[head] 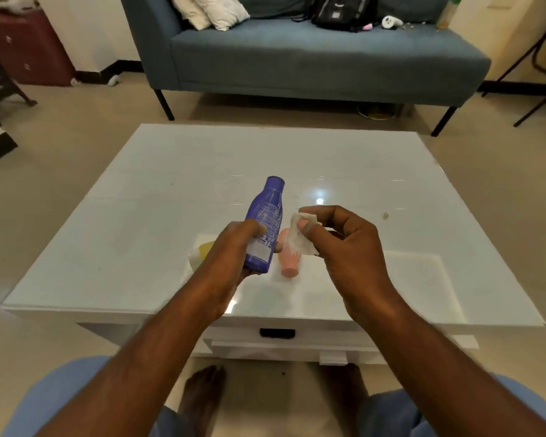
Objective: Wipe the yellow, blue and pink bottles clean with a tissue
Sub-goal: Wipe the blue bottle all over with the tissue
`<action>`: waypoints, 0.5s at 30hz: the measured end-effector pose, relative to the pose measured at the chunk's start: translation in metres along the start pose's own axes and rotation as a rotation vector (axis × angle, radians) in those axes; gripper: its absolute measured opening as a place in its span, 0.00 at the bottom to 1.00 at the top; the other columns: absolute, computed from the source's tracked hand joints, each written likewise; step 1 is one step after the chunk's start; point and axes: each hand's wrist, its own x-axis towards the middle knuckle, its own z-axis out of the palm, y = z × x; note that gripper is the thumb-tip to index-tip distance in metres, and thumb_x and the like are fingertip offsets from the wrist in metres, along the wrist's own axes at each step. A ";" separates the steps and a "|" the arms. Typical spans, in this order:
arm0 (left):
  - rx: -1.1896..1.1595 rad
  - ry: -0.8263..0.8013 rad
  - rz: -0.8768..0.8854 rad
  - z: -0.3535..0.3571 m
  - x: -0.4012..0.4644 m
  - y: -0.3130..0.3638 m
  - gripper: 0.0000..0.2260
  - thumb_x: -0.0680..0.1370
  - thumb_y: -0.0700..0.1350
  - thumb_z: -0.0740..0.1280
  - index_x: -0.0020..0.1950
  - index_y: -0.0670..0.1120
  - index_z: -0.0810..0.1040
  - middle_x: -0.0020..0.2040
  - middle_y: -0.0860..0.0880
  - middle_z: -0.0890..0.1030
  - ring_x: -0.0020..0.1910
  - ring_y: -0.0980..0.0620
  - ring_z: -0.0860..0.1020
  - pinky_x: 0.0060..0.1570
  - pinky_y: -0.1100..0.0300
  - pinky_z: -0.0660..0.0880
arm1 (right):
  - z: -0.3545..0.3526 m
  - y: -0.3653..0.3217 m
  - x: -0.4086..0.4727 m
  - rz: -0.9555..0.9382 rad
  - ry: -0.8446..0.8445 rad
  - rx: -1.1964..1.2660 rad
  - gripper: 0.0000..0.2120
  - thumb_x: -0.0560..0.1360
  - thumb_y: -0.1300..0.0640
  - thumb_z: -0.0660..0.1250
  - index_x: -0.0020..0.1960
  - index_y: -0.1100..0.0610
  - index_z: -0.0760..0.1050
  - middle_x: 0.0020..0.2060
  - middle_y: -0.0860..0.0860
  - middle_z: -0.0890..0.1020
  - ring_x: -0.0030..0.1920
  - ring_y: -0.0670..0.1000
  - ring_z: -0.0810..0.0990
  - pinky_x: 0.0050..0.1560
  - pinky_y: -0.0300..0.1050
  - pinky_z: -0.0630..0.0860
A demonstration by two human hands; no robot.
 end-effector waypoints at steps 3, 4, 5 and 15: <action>-0.010 0.001 0.026 0.001 0.001 -0.001 0.12 0.79 0.55 0.63 0.60 0.52 0.74 0.51 0.46 0.84 0.51 0.44 0.83 0.49 0.50 0.81 | 0.000 -0.002 -0.001 -0.018 -0.010 -0.005 0.07 0.78 0.52 0.73 0.56 0.49 0.85 0.51 0.44 0.87 0.51 0.47 0.86 0.49 0.40 0.84; -0.015 -0.009 0.028 0.001 0.000 0.000 0.12 0.80 0.57 0.61 0.58 0.54 0.75 0.49 0.48 0.85 0.50 0.45 0.84 0.47 0.51 0.81 | 0.000 -0.001 -0.001 -0.025 -0.007 -0.007 0.07 0.78 0.52 0.73 0.56 0.49 0.85 0.51 0.44 0.87 0.51 0.46 0.86 0.49 0.39 0.84; -0.028 -0.010 0.020 0.000 -0.001 0.000 0.12 0.80 0.59 0.60 0.56 0.55 0.75 0.48 0.48 0.85 0.48 0.45 0.84 0.46 0.52 0.81 | 0.000 -0.001 -0.001 -0.035 -0.005 -0.016 0.07 0.78 0.52 0.73 0.56 0.49 0.85 0.51 0.43 0.87 0.51 0.46 0.86 0.49 0.40 0.84; -0.091 -0.070 -0.073 0.014 -0.018 -0.001 0.16 0.82 0.55 0.57 0.53 0.46 0.78 0.36 0.46 0.85 0.32 0.49 0.83 0.32 0.57 0.81 | 0.000 0.006 -0.006 -0.489 -0.022 -0.368 0.11 0.77 0.56 0.75 0.58 0.56 0.83 0.53 0.48 0.83 0.53 0.42 0.82 0.48 0.28 0.78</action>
